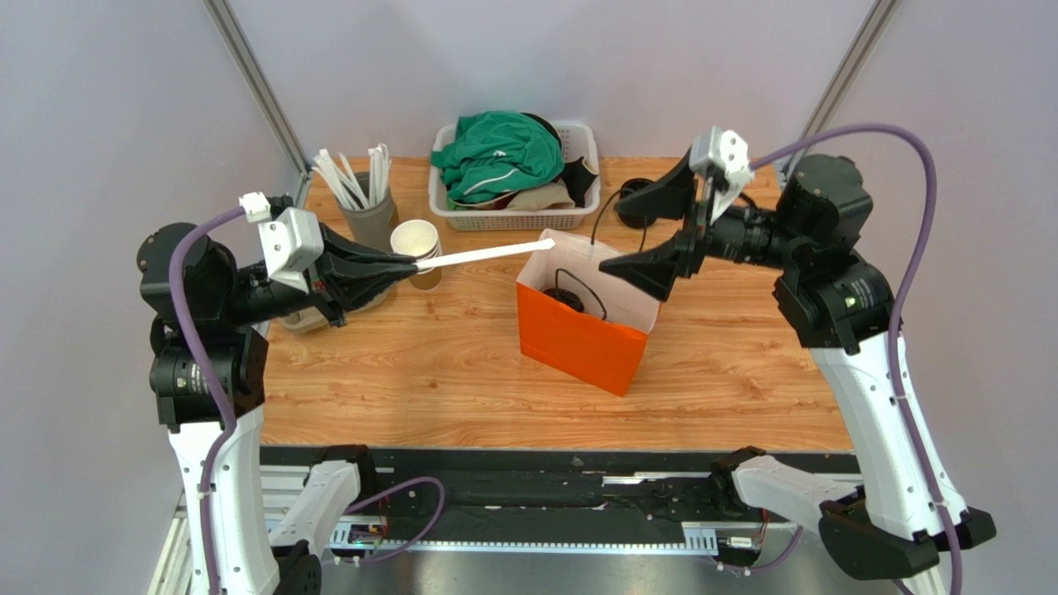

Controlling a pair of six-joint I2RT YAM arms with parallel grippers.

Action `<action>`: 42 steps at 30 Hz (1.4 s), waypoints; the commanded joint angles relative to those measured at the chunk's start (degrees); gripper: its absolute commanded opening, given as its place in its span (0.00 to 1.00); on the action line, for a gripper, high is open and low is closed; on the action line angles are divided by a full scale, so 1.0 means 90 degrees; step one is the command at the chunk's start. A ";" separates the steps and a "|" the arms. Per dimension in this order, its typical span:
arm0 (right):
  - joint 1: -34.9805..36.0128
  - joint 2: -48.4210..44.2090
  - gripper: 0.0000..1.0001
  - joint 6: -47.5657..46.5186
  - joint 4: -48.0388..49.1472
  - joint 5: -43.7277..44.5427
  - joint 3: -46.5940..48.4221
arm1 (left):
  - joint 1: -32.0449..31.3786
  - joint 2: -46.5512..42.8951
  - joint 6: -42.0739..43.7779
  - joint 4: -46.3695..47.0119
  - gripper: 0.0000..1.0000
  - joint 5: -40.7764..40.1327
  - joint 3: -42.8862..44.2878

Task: Pack the takeout coffee

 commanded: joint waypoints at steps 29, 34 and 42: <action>-0.0069 0.1549 0.87 0.6603 0.6558 -0.1814 -0.1004 | -0.0189 0.0086 -0.5006 0.5691 0.10 0.0184 -0.1135; 0.0224 0.1452 0.86 0.6564 0.6646 -0.1736 -0.1210 | -0.0248 0.0174 -0.4811 0.5691 0.10 0.0007 -0.1184; 0.0351 0.1481 0.82 0.6554 0.6666 -0.1628 -0.1288 | -0.0365 0.0301 -0.4683 0.5643 0.10 -0.0081 -0.1203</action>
